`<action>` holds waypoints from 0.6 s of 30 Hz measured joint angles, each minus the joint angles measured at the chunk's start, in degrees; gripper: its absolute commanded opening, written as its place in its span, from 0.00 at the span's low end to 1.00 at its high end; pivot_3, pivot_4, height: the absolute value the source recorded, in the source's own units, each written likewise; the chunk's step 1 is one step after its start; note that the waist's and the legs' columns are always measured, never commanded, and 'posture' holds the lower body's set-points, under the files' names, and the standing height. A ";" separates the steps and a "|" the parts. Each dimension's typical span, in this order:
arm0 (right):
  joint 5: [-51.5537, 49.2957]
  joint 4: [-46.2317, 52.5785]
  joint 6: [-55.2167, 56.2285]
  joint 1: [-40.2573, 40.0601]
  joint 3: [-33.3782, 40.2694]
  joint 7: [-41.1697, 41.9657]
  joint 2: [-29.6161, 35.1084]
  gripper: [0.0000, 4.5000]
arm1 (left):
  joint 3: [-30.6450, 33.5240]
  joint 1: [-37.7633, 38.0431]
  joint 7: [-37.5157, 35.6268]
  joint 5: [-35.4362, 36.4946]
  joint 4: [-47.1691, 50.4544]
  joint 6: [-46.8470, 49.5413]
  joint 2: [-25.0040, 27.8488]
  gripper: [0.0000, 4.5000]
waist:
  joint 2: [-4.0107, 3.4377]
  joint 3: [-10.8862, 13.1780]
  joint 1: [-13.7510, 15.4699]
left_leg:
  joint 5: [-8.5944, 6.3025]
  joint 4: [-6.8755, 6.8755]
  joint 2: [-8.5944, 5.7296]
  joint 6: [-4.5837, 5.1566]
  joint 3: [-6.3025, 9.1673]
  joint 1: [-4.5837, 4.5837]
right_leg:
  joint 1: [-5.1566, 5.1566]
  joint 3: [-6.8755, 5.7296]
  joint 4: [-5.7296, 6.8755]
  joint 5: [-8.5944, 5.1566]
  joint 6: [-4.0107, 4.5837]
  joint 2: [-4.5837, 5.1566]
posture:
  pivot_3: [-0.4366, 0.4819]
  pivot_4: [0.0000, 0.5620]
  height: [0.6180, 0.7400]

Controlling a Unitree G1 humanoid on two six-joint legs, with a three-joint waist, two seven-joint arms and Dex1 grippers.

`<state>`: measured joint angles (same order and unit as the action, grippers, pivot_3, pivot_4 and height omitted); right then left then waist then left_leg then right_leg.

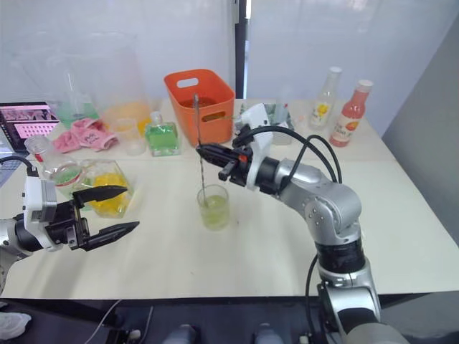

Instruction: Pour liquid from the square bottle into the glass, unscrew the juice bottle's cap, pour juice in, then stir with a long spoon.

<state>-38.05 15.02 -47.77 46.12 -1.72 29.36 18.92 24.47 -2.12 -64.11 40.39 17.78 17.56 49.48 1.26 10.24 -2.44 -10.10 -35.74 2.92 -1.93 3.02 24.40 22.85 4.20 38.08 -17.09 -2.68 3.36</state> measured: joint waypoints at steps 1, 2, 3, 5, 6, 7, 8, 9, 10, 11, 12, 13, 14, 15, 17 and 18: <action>0.94 -0.71 0.52 -0.01 -0.02 0.16 0.49 0.00 | 0.00 0.00 0.00 -0.01 -0.01 0.00 0.00 1.00 | 0.00 0.00 0.05 | 0.00 0.00 -0.01 0.00 0.00 0.00 | 0.00 0.00 0.00 0.00 0.00 0.01 | 0.48 0.27 0.99; 1.74 -1.27 1.14 -0.06 -0.02 0.44 1.14 0.00 | 0.00 0.00 0.00 -0.01 -0.01 0.00 0.00 1.00 | 0.00 0.00 0.06 | 0.00 0.00 -0.01 0.00 0.00 0.01 | 0.00 0.00 0.00 0.00 0.00 0.01 | 0.48 0.27 0.99; 2.24 -1.54 1.46 -0.14 -0.01 0.70 1.90 0.00 | -0.01 -0.01 0.00 -0.02 -0.01 0.00 0.00 1.00 | 0.00 0.00 0.05 | 0.00 0.00 -0.01 0.00 -0.01 0.01 | 0.01 0.00 0.00 0.00 0.00 0.01 | 0.48 0.27 0.99; 2.34 -1.21 1.33 -0.68 0.07 1.90 3.62 0.00 | -0.09 -0.08 0.00 -0.03 -0.02 0.00 0.00 1.00 | 0.00 0.00 0.00 | 0.00 0.00 0.00 0.00 0.00 0.00 | 0.01 0.00 0.00 0.00 0.00 0.01 | 0.48 0.27 0.99; 1.78 -0.39 0.84 -1.26 0.20 2.67 4.65 0.00 | -0.15 -0.11 -0.01 -0.03 -0.02 0.00 0.00 1.00 | 0.00 0.00 0.02 | 0.00 0.01 0.00 0.00 0.00 0.00 | 0.01 0.00 0.00 0.00 0.00 0.01 | 0.48 0.27 0.99; 0.88 0.84 -0.31 -1.90 0.40 3.31 5.78 0.00 | -0.18 -0.11 -0.02 -0.04 -0.03 0.00 0.00 1.00 | 0.00 0.00 0.03 | 0.00 0.01 0.00 0.00 0.00 0.01 | 0.01 0.00 0.00 0.00 0.00 0.01 | 0.48 0.27 0.99; -0.14 1.96 -1.68 -2.24 0.58 3.92 6.61 0.00 | -0.19 -0.11 -0.04 -0.04 -0.03 0.00 0.00 1.00 | 0.00 0.00 -0.01 | 0.00 0.01 0.00 0.00 0.00 0.01 | 0.01 0.00 0.00 0.00 0.00 0.01 | 0.48 0.27 0.99; -1.24 2.79 -2.78 -2.28 0.81 4.28 6.82 0.00 | -0.20 -0.11 -0.05 -0.05 -0.04 0.00 0.00 1.00 | 0.00 0.00 -0.01 | 0.00 0.00 0.00 0.00 0.00 0.00 | 0.00 0.00 0.01 0.00 0.00 0.01 | 0.48 0.27 0.99; -2.66 3.88 -3.89 -2.28 1.15 4.34 6.74 0.00 | -0.24 -0.11 -0.05 -0.05 -0.04 0.00 0.00 1.00 | 0.00 0.00 -0.15 | 0.00 0.01 0.01 0.00 0.00 -0.01 | 0.00 0.01 0.02 0.00 0.01 0.00 | 0.48 0.27 0.99; -3.74 4.68 -4.67 -2.27 1.41 4.30 6.54 0.00 | -0.28 -0.11 -0.07 -0.05 -0.04 0.00 0.00 1.00 | 0.00 0.00 -0.29 | 0.00 0.01 0.02 0.00 0.00 -0.03 | 0.00 0.01 0.03 0.00 0.01 -0.01 | 0.48 0.27 0.99; -4.56 5.27 -5.35 -2.27 1.64 4.20 6.16 0.00 | -0.30 -0.12 -0.09 -0.05 -0.04 0.00 0.00 1.00 | 0.00 0.00 -0.35 | 0.00 0.01 0.02 0.00 0.00 -0.04 | 0.00 0.01 0.04 0.00 0.01 -0.02 | 0.48 0.27 0.99; -5.55 5.72 -5.71 -2.22 1.96 3.84 5.22 0.00 | -0.30 -0.11 -0.13 -0.06 -0.04 -0.01 0.00 1.00 | 0.00 0.00 -0.38 | 0.00 0.01 0.03 0.00 0.00 -0.04 | 0.00 0.01 0.04 0.01 0.01 -0.03 | 0.48 0.27 0.99; -6.14 5.84 -5.92 -2.07 2.09 3.18 4.01 0.00 | -0.33 -0.11 -0.15 -0.06 -0.03 -0.01 0.00 1.00 | 0.00 0.00 -0.39 | 0.00 0.01 0.03 0.00 0.00 -0.04 | 0.01 0.01 0.04 0.01 0.01 -0.03 | 0.48 0.27 0.99; -6.20 5.84 -5.95 -1.92 2.06 2.57 2.86 0.00 | -0.34 -0.11 -0.16 -0.07 -0.03 -0.01 0.00 1.00 | 0.00 0.00 -0.37 | 0.00 0.01 0.03 0.00 0.01 -0.03 | 0.00 0.01 0.04 0.01 0.01 -0.03 | 0.48 0.27 0.99; -5.92 5.59 -5.61 -1.61 1.75 1.58 1.04 0.00 | -0.41 -0.09 -0.20 -0.09 -0.03 -0.01 0.00 1.00 | 0.00 0.00 -0.22 | 0.00 0.00 0.02 0.00 0.00 -0.01 | 0.01 0.01 0.02 0.01 0.01 -0.02 | 0.48 0.27 0.99; -5.36 5.16 -4.70 -1.44 1.50 1.09 0.04 0.00 | -0.43 -0.08 -0.21 -0.10 -0.03 -0.01 0.00 1.00 | 0.00 0.00 -0.19 | 0.00 0.00 0.02 0.00 0.00 -0.01 | 0.00 0.01 0.02 0.00 0.01 -0.02 | 0.48 0.27 0.99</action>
<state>-43.42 20.17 -52.47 44.68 -0.22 30.44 18.96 24.04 -2.20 -64.32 40.30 17.74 17.55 49.49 1.26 10.24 -2.63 -10.10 -35.74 2.94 -1.93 3.03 24.38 22.85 4.21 38.10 -17.09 -2.67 3.35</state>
